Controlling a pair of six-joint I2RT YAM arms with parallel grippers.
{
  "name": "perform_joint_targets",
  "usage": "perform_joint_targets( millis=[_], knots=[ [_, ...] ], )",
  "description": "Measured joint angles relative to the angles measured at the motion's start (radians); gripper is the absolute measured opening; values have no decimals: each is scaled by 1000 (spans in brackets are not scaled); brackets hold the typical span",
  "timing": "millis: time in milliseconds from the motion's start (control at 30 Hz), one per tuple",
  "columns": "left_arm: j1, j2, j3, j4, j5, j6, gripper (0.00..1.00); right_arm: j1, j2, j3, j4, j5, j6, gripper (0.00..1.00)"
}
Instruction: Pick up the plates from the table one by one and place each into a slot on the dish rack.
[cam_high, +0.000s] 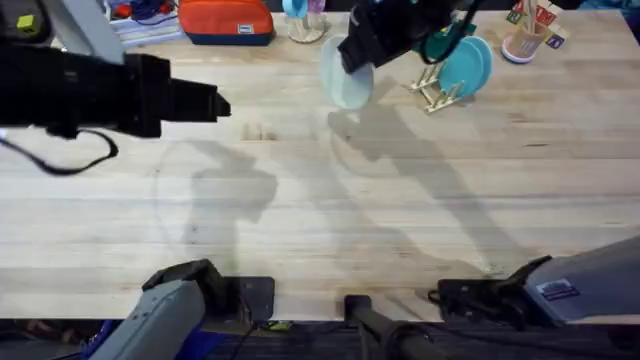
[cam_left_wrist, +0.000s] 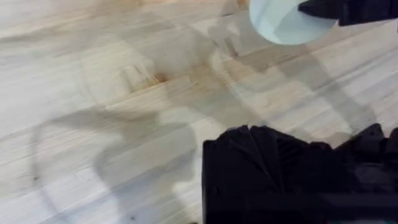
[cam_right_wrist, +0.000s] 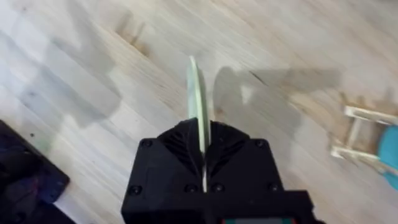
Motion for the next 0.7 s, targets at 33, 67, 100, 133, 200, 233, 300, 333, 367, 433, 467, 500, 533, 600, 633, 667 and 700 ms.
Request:
perform_joint_targets(
  millis=[33,67,100,133,200,233,300,333,367,433,467,500,533,600,633,667,700],
  knots=[
    [0,-20,0,-1,-4,0,41,0,-14,0,-9,17,-4,31],
    [0,-36,0,-1,-6,0,41,0,-25,0,-15,30,-8,31],
    [0,-54,0,-2,-8,0,41,0,-38,0,-22,48,-10,31],
    [0,-73,0,-4,-10,0,41,0,-52,0,-30,65,-11,31],
    [0,-105,0,-9,-15,0,41,0,-76,0,-46,94,-15,31],
    [0,-123,0,-12,-17,0,41,0,-89,0,-56,111,-16,31],
    [0,-154,0,-18,-20,0,41,0,-115,0,-79,144,-20,31],
    [0,-167,0,-21,-20,0,41,0,-129,0,-89,160,-22,31],
    [0,-178,0,-24,-22,0,41,0,-141,0,-99,177,-23,31],
    [0,-199,0,-32,-23,0,41,0,-165,0,-123,210,-26,31],
    [0,-206,0,-36,-23,0,41,0,-179,0,-134,229,-26,31],
    [0,-208,0,-40,-23,0,43,0,-189,0,-143,244,-26,31],
    [0,-210,0,-44,-24,0,58,0,-201,0,-153,260,-28,31],
    [0,-209,0,-49,-25,6,207,0,-218,0,-168,279,-29,31],
    [0,-209,0,-52,-25,6,356,0,-228,0,-173,287,-30,31],
    [0,-209,0,-54,-26,6,516,0,-236,0,-177,293,-30,31],
    [0,-209,0,-54,-26,6,673,0,-242,0,-183,297,-30,31]
  ],
)
